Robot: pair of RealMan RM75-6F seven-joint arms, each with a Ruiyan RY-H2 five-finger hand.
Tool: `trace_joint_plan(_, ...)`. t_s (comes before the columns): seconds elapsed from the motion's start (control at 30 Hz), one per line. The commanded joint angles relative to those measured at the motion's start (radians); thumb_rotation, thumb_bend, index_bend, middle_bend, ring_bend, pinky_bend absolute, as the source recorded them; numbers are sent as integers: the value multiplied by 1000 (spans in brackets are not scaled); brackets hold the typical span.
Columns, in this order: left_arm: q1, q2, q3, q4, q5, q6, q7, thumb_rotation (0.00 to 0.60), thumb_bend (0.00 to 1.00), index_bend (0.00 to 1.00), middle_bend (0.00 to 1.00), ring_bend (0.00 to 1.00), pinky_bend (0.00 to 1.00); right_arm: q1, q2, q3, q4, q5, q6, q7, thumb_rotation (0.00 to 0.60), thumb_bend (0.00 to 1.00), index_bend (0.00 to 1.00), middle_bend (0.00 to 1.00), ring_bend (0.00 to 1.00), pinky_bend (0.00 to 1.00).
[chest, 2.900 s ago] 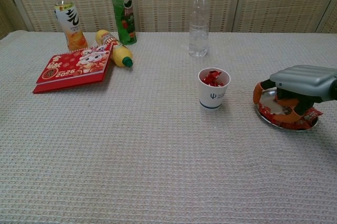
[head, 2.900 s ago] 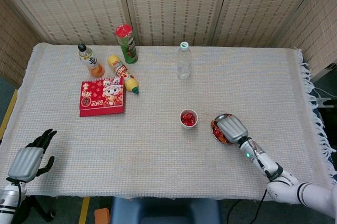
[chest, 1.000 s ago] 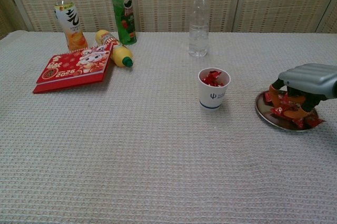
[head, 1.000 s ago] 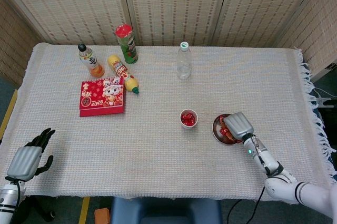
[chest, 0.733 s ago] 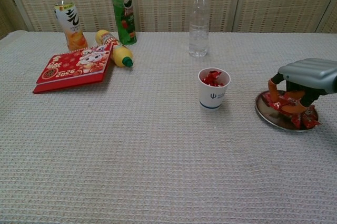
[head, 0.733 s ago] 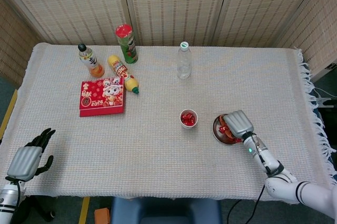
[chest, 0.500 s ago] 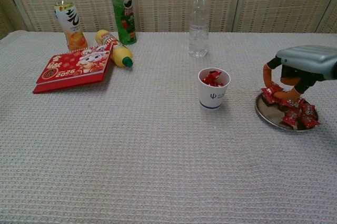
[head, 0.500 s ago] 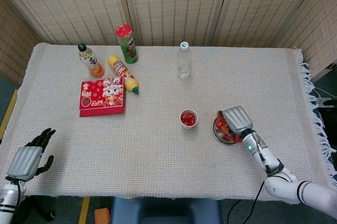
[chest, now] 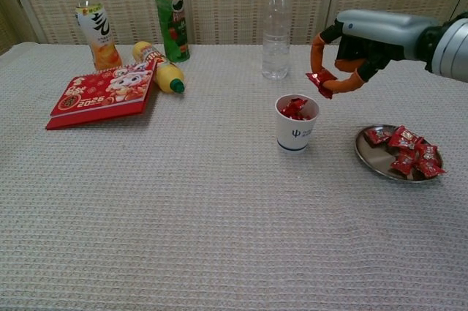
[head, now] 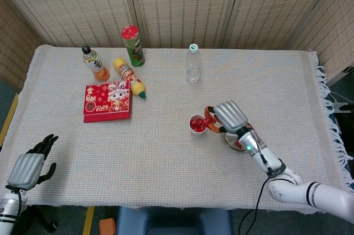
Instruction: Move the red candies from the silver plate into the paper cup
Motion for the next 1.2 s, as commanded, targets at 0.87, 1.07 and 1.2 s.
trace_joint_plan(0.87, 4, 10, 3, 1, 11, 6, -25, 600, 479, 0, 3, 153, 382, 62, -123, -37, 122, 51, -35, -123, 600, 373, 334, 963, 827, 1000)
trace_joint_plan(1.07, 4, 10, 1, 2, 10, 8, -27, 600, 479, 0, 3, 153, 383, 54, -108, -35, 106, 62, -22, -120, 600, 373, 314, 963, 826, 1000)
trace_joint_plan(1.2, 4, 10, 2, 2, 12, 8, -26, 600, 478, 0, 3, 153, 383, 37, -84, -33, 87, 61, -2, -93, 600, 372, 297, 963, 826, 1000)
